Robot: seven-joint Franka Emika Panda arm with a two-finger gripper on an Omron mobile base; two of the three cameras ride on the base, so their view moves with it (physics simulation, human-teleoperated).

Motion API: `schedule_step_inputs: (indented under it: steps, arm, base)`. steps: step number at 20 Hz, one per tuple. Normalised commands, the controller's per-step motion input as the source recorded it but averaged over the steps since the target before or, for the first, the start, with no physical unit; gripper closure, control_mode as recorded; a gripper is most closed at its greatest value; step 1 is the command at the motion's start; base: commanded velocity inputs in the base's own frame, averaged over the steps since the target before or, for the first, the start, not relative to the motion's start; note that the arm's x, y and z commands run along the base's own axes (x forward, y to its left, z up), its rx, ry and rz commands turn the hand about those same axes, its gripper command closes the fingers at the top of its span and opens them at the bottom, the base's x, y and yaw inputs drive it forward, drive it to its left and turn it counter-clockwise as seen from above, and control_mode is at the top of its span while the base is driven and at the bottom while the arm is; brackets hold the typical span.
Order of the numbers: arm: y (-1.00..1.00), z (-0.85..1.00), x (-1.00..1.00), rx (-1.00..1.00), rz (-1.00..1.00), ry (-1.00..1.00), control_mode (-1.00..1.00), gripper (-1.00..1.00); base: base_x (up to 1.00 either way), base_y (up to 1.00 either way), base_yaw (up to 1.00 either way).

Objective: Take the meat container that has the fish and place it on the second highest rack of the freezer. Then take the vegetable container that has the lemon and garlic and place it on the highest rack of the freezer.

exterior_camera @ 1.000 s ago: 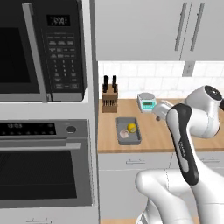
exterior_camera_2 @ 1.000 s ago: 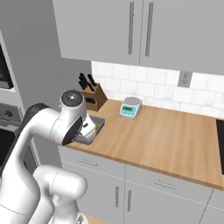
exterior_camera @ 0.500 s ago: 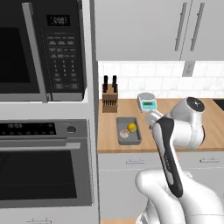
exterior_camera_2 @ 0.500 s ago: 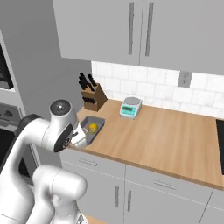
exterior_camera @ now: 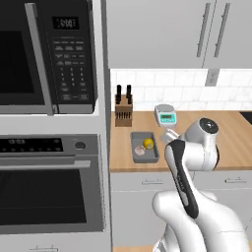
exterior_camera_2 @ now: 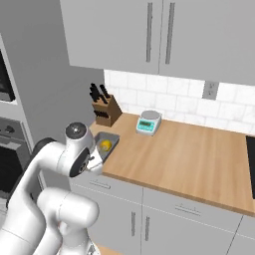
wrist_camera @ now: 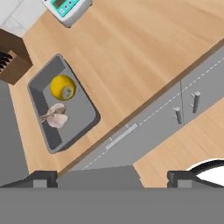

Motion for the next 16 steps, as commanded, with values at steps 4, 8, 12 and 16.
schedule_step_inputs:
  steps: [4, 8, 12, 16]
  arm:
    - [-0.06, -0.29, 0.32, 0.01, 0.13, 0.03, -1.0, -1.0]
    - [0.0, -0.38, 0.4, 0.0, 0.2, 0.11, -1.0, -1.0]
    - [0.0, -0.21, 0.37, 0.0, 0.1, 0.08, -1.0, -1.0]
    - [0.01, -0.15, 0.3, 0.0, 0.0, 0.0, -1.0, -1.0]
  base:
    - [0.0, 0.0, 0.0]
    - [0.0, 0.0, 0.0]
    - [0.0, 0.0, 0.0]
    - [0.0, 0.0, 0.0]
